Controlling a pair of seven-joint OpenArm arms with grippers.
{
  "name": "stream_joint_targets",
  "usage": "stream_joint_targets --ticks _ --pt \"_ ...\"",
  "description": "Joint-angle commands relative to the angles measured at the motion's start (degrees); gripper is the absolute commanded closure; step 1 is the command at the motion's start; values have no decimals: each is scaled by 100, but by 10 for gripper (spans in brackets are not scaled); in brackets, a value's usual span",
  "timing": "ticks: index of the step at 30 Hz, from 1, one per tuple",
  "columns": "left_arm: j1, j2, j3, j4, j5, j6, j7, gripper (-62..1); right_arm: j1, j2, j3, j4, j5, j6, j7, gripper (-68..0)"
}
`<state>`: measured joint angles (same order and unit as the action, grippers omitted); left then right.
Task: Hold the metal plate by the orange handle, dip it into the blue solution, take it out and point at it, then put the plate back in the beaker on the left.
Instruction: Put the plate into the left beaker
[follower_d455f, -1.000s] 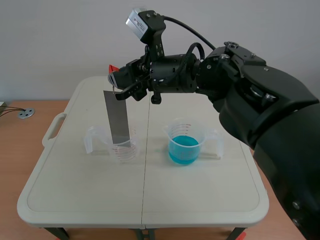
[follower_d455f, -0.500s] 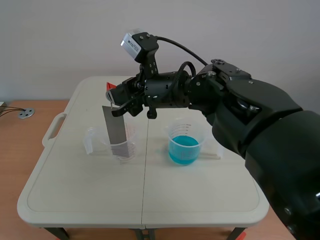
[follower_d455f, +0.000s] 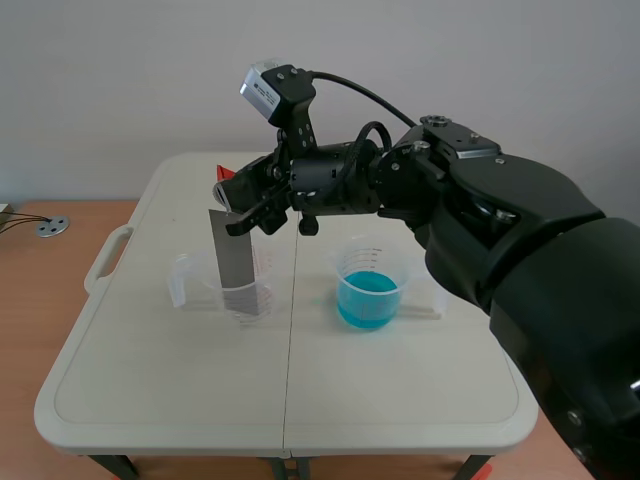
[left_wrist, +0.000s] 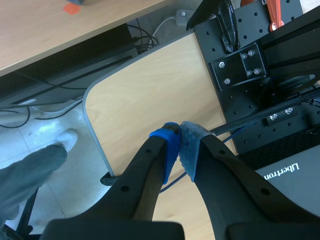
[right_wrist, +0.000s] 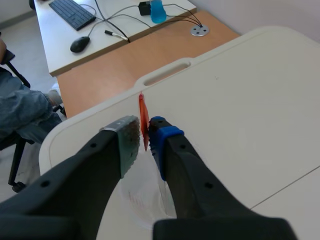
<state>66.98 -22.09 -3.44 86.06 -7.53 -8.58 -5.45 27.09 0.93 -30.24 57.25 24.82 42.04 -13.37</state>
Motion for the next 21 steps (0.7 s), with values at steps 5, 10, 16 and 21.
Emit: stream_joint_targets --ticks 5,10,16,21 --pt "48 -2 -33 46 -31 -11 -57 -18 229 -46 31 44 -70 68 83 -293" --pt "48 -2 -33 46 -31 -9 -57 -24 227 -46 144 44 -85 28 63 -516" --pt "48 -2 -33 46 417 50 -188 -623 227 -44 420 44 -87 -439 39 -665" --pt "48 -2 -33 46 442 48 -223 -623 227 -28 693 70 -87 -455 15 -665"
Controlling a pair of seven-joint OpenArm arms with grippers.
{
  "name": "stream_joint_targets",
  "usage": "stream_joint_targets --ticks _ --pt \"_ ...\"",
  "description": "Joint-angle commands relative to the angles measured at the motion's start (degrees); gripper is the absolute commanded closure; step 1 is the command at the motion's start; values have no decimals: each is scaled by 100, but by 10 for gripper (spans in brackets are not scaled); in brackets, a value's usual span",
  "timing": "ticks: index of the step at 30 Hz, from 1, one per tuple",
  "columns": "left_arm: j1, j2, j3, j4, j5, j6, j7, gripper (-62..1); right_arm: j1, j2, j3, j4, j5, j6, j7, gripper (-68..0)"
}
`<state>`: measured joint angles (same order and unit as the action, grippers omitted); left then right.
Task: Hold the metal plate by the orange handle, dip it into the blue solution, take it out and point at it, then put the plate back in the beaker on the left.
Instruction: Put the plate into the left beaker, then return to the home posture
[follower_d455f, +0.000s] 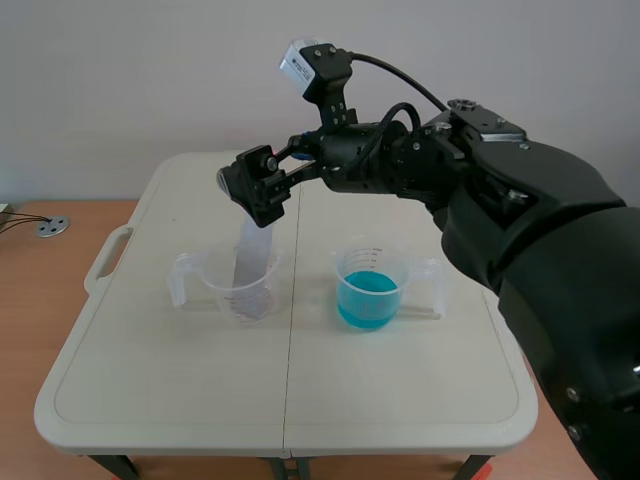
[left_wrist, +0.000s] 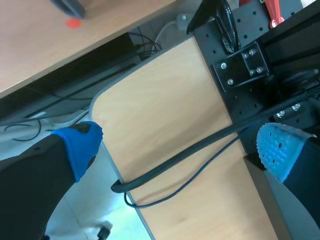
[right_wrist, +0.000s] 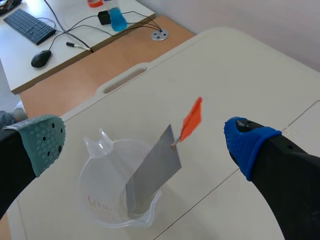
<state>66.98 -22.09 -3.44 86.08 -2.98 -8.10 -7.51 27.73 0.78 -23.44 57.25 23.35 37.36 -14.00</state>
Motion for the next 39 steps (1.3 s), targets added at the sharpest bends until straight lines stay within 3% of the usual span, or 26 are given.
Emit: stream_joint_targets --ticks 1,6,14,16,21,27,34,39 --pt "48 -2 -33 44 -15 0 11 -623 160 2 35 96 61 13 68 -665" --pt "48 -2 -33 44 -20 -2 20 -623 87 177 39 424 63 13 26 -665" --pt "48 7 -33 50 -125 -92 -63 -623 -623 638 177 1580 66 11 -52 -665" --pt "46 -22 -70 127 13 -9 -98 -623 -872 767 297 1919 66 11 -149 -665" --pt "48 -367 -599 505 -337 175 -479 -623 -1491 1113 638 2702 66 13 -177 -665" --pt "0 -785 -1410 1307 -389 306 -925 -623 -2192 1482 1012 3434 85 13 -177 -665" --pt "-881 -1069 -1565 1703 -415 284 -931 -623 -3018 1829 1357 3947 214 13 -136 -665" --pt "-1609 -1152 -1451 1867 -693 236 -1117 -623 -3635 2048 1578 4214 323 13 66 -665"
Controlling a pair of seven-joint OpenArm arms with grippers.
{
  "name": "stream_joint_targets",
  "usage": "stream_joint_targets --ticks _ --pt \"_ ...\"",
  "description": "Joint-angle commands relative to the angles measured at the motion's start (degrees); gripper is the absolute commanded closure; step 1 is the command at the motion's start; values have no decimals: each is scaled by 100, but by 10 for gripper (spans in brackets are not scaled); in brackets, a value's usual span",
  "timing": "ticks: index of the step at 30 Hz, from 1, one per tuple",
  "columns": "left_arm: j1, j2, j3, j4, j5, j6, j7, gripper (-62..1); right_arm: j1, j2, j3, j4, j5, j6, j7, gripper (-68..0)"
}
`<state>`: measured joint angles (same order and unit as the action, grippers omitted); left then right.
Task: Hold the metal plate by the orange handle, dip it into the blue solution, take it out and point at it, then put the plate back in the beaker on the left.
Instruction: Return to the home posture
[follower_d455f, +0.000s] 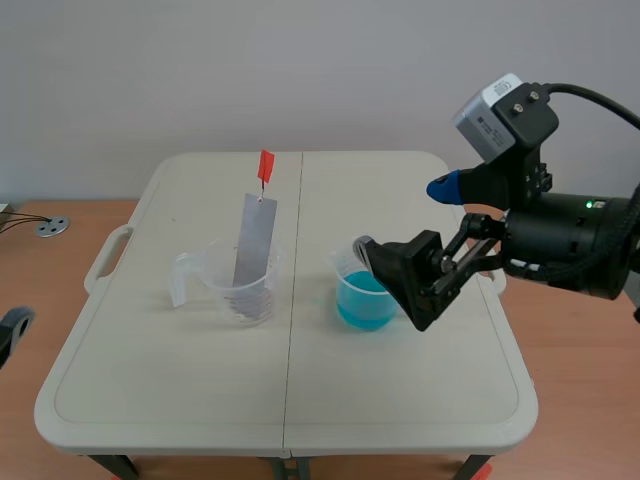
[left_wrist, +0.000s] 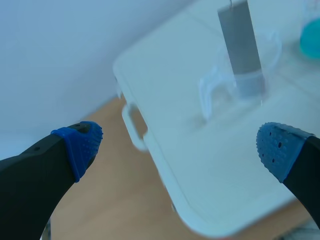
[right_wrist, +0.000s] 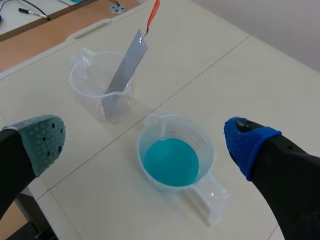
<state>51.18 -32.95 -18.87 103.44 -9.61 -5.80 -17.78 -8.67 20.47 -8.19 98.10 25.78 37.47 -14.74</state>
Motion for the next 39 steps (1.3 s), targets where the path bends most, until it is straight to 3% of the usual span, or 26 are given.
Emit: stream_joint_targets --ticks 1,10,21,39 --pt "-168 -98 164 173 -31 7 -85 -623 -120 116 90 175 81 2 219 -665" --pt "-1204 -411 1342 249 -20 9 -63 -623 -1005 321 588 310 79 4 896 -665" --pt "-1502 -422 2293 238 0 9 98 -623 -1502 321 1084 321 76 164 1305 -663" --pt "-1517 -422 2457 238 0 13 131 -623 -1738 319 1093 509 74 240 1561 -663"
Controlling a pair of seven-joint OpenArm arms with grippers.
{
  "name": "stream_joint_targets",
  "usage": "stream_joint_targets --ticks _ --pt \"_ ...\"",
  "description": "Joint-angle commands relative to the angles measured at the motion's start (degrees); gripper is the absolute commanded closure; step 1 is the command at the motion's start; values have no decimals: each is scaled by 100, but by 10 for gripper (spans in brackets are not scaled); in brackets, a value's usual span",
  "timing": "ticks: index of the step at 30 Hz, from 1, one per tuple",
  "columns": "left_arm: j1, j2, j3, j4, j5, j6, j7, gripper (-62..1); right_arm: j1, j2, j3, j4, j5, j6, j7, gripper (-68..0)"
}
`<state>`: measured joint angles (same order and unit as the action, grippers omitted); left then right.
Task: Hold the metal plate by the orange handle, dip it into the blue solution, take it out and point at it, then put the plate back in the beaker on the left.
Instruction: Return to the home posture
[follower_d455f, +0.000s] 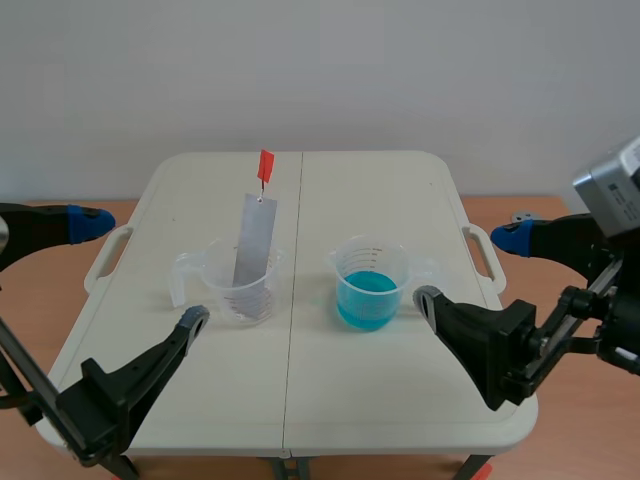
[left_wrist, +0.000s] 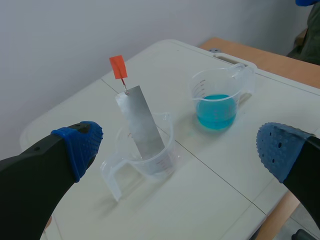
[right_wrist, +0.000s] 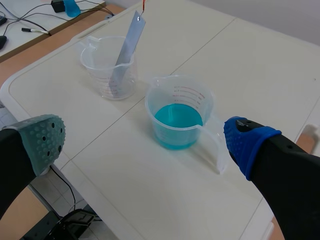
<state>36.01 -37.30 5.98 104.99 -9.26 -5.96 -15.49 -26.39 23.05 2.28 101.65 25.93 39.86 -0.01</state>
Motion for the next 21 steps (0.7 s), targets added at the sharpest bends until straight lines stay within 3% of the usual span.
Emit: stream_joint_targets --ticks 1,21 --pt "0 13 -28 83 -35 28 -98 -623 35 61 46 155 59 2 85 -663" --pt "0 13 -28 83 -35 26 31 -623 37 59 46 155 15 2 35 -664"
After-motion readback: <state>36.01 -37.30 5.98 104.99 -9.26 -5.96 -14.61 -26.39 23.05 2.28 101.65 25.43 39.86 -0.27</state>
